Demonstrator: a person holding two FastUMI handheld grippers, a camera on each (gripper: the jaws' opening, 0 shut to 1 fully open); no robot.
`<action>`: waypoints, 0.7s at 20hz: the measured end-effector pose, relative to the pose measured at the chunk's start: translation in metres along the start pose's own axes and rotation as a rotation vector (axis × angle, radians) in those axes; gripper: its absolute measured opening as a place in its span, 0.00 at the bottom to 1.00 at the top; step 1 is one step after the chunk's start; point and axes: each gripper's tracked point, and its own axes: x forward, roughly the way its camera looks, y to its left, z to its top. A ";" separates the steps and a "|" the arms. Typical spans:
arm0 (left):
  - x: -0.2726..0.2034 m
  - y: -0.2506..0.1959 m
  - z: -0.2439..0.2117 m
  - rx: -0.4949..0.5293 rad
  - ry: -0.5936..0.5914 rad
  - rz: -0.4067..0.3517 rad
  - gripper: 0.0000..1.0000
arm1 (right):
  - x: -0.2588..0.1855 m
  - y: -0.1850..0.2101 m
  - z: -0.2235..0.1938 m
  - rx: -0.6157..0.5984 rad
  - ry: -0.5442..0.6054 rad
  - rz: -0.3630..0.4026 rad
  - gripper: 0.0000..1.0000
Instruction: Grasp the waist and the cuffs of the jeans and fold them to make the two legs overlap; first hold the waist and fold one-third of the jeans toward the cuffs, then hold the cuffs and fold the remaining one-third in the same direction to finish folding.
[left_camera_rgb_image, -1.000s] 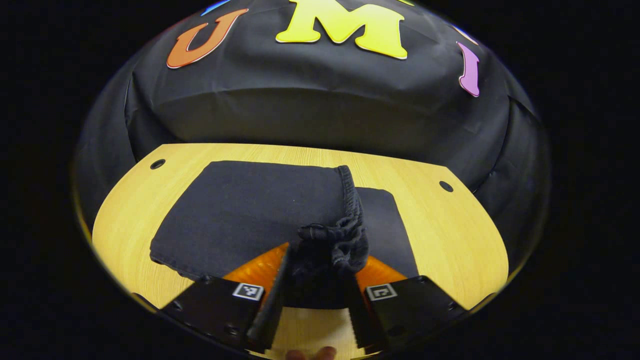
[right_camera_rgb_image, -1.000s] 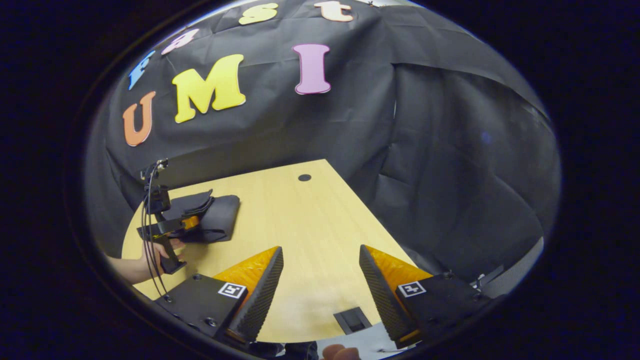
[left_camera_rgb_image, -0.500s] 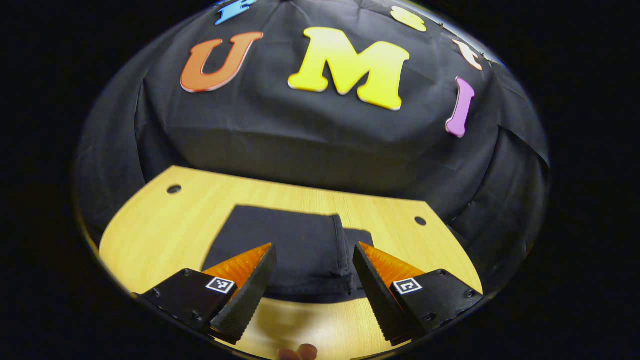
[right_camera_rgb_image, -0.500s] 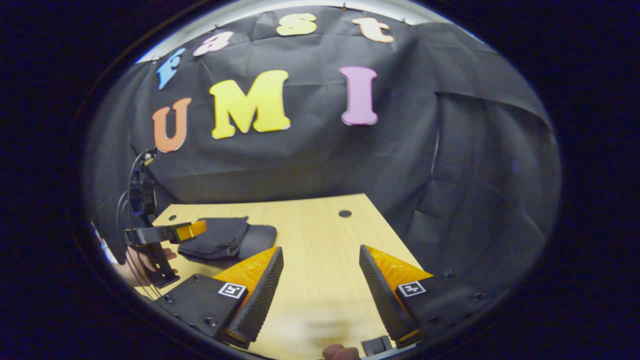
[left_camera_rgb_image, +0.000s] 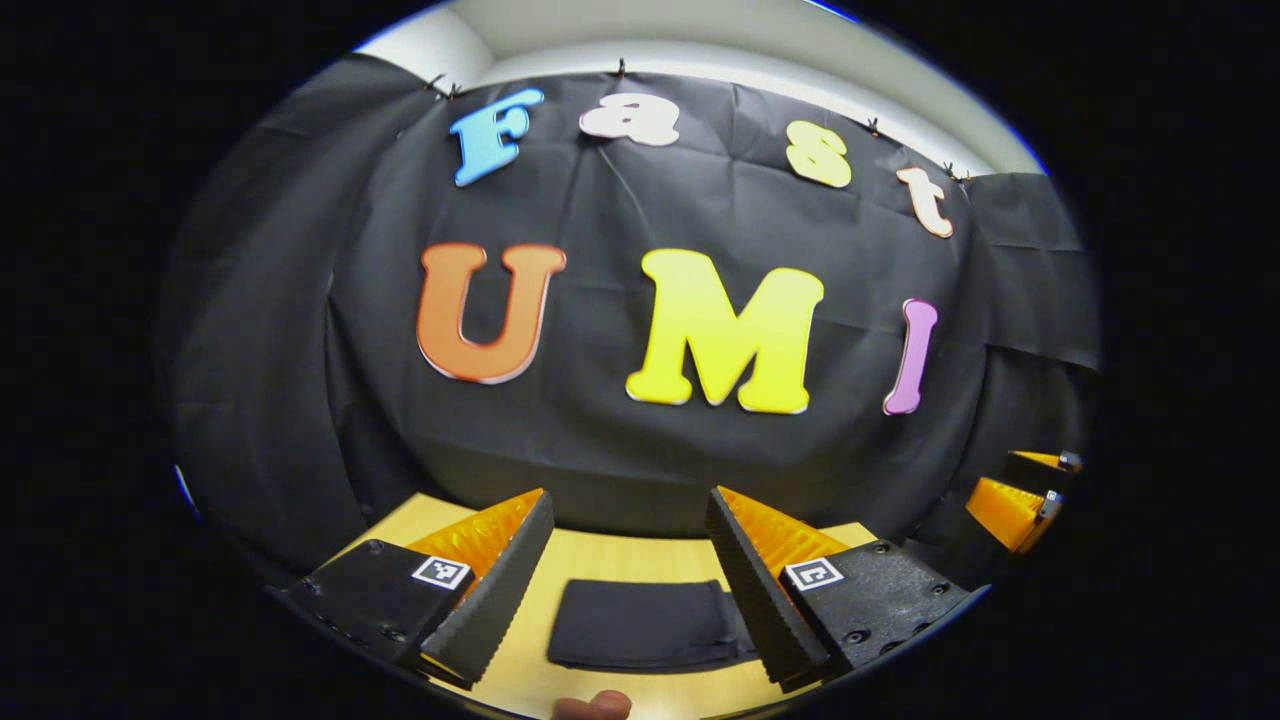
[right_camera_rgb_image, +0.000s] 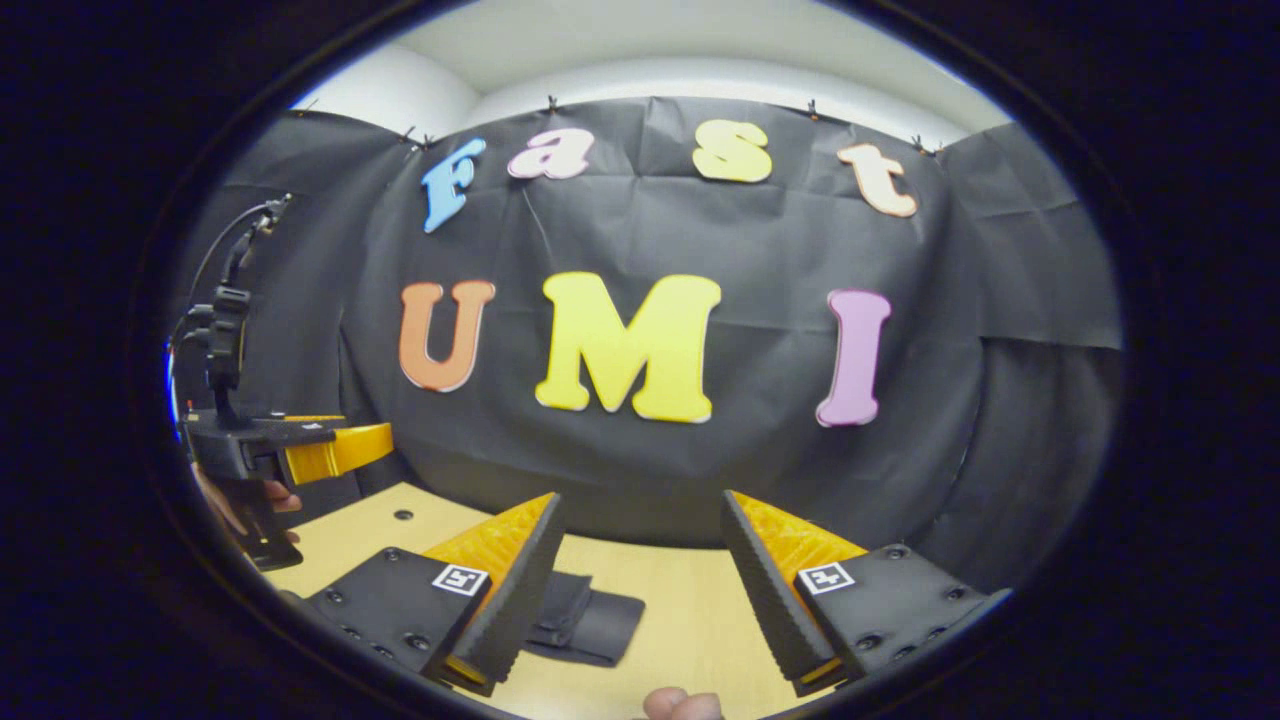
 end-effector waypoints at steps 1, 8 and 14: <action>-0.010 0.007 0.010 0.026 -0.035 0.019 1.00 | 0.002 0.011 0.010 -0.003 -0.036 0.018 0.94; -0.072 0.008 0.030 0.061 -0.111 0.033 0.98 | -0.023 0.043 0.020 0.044 -0.091 -0.020 0.94; -0.095 0.006 0.016 -0.005 -0.095 0.043 0.98 | -0.041 0.036 0.016 0.069 -0.110 -0.069 0.96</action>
